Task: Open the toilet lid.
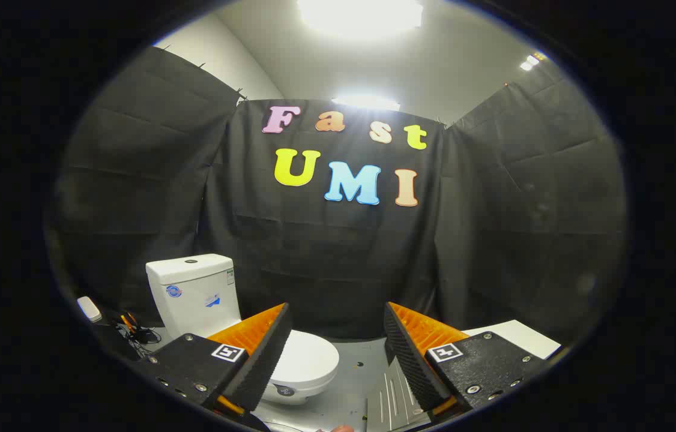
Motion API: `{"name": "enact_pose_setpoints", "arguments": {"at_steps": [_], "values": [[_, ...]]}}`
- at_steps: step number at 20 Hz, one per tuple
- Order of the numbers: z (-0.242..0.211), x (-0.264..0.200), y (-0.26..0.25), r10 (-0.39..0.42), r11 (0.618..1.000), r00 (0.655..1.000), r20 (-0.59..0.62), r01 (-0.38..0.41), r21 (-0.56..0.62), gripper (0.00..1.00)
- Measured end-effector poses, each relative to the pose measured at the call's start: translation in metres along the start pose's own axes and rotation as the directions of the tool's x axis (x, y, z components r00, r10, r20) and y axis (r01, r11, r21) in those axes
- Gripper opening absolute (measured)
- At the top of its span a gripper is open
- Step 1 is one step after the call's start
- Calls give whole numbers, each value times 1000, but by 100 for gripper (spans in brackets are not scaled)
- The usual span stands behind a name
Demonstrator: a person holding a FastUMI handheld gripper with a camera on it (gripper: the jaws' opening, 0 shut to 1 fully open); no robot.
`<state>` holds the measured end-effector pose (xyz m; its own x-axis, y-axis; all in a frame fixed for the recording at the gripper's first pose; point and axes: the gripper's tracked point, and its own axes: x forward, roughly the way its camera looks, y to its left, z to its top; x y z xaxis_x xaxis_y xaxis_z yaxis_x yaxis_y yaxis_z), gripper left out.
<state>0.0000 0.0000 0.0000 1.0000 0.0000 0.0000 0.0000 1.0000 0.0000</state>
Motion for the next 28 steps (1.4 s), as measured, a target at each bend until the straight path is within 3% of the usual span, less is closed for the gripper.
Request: {"name": "enact_pose_setpoints", "arguments": {"at_steps": [24, 28], "values": [[-15, 2, 8, 17, 1000, 1000, -4, -17, 26, 95], [-28, 8, -1, -22, 999, 1000, -11, 22, 45, 95]]}}
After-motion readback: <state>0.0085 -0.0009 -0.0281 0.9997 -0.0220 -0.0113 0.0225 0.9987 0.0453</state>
